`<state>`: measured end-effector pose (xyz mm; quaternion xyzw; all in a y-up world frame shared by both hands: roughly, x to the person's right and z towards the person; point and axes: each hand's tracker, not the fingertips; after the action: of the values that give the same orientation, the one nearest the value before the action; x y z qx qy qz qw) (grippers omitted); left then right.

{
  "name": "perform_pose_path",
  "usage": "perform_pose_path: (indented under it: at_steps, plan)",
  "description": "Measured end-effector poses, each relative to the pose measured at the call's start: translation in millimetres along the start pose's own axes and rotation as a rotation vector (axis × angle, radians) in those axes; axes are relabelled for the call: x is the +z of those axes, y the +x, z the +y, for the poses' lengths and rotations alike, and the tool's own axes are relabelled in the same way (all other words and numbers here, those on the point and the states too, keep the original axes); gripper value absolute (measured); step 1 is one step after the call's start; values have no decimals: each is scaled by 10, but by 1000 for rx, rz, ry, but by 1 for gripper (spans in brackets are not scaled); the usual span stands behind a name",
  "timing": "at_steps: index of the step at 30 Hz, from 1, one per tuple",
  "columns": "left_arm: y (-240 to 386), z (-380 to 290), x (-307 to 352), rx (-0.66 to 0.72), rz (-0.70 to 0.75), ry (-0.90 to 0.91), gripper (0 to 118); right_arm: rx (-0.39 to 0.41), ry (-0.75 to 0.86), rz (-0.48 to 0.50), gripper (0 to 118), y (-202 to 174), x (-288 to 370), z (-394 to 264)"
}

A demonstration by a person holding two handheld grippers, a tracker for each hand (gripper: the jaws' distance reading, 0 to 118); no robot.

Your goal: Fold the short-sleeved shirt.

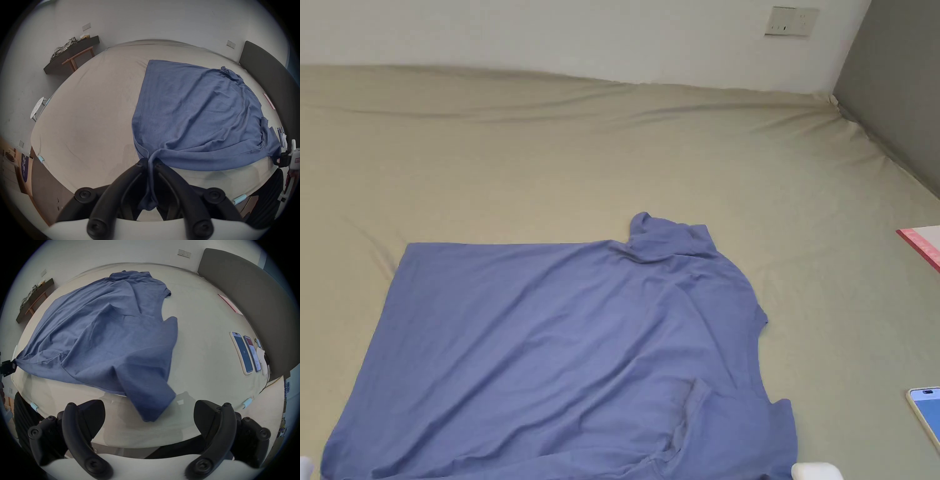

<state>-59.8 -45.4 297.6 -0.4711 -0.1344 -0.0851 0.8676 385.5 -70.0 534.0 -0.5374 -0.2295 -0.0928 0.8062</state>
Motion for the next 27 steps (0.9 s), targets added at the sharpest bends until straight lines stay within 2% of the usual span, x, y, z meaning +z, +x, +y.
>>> perform_pose_path:
  at_steps: [3, 4, 5, 6, 7, 9, 13, 18, 23, 27]
  plan:
    - [24, -8, -34, -2, 9, -12, 5, 30, 15, 13, 106, -50, -22, 28]
    - [23, -7, -47, -4, 13, -16, 5, 40, 25, 17, 92, -59, -24, 38]
    - [29, -7, -58, -6, 16, -20, 5, 55, 39, 21, 60, -59, -36, 51]
    - [29, -6, -64, -6, 16, -22, 5, 70, 53, -9, 6, -70, -65, 55]
    - [28, -4, -69, -5, 17, -23, 5, 74, 86, -22, 3, -75, -53, 10]
    - [27, 4, -53, 1, 18, -22, 5, 66, 54, 48, 3, -35, -26, 47]
    - [-7, 37, -33, 24, -4, 1, 5, 39, 134, 33, 3, 81, 50, 70]
    - [-70, 215, 36, 117, -75, 72, 5, -47, 257, 86, 3, 242, 200, 239]
    - [0, 638, 88, 144, -109, 121, 5, -15, 321, 74, 3, 267, 208, 678]
    - [29, 1018, -94, 151, -117, 125, 5, -18, 335, 67, 3, 246, 80, 1160]
